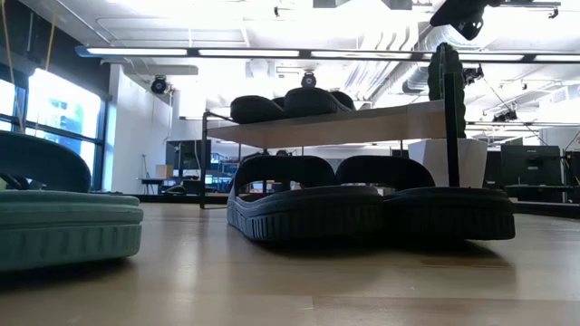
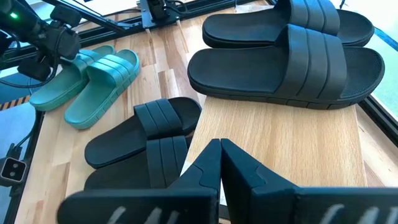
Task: Pick and place slides into the shelf
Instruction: Put the green slide under the shelf
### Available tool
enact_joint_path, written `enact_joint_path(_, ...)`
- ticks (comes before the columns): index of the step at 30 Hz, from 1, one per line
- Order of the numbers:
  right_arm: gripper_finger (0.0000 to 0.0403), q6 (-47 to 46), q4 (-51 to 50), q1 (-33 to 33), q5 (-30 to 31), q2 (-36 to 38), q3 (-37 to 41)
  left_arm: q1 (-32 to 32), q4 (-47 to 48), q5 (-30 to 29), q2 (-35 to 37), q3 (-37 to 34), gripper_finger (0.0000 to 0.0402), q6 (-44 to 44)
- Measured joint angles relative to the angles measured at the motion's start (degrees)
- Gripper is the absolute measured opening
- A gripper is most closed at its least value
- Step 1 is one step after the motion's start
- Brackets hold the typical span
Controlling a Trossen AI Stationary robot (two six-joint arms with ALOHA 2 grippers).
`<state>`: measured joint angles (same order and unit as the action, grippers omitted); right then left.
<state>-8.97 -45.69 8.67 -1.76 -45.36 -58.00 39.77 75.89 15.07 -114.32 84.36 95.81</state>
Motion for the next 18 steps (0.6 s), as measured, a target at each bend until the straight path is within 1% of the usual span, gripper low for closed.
enact_joint_path(3, 0.0, 0.0, 0.0, 0.0, 0.0, 0.0, 0.0, 0.0, 0.36, -1.24, 0.0, 0.0, 0.0161, 0.02)
enact_joint_path(6, 0.0, 0.0, 0.0, 0.02, 0.0, 0.0, 0.0, 0.0, 0.69, -1.6, 0.0, 0.0, 0.0139, 0.02)
enact_joint_path(9, 0.0, 0.01, 0.0, 0.01, 0.0, 0.0, 0.0, 0.0, 0.59, -1.57, 0.0, 0.0, 0.0099, 0.02)
enact_joint_path(13, 0.0, 0.01, 0.0, 0.0, 0.0, 0.0, 0.0, 0.0, 0.53, -0.85, 0.0, 0.02, 0.0024, 0.3)
enact_joint_path(14, 0.0, 0.0, 0.0, 0.01, 0.0, 0.0, 0.0, 0.0, 0.4, -0.83, 0.0, 0.02, 0.0013, 0.43)
enact_joint_path(18, 0.0, 0.0, 0.0, 0.02, 0.0, 0.0, 0.0, 0.12, 1.3, -1.01, -0.11, 1.48, 0.0014, 0.36)
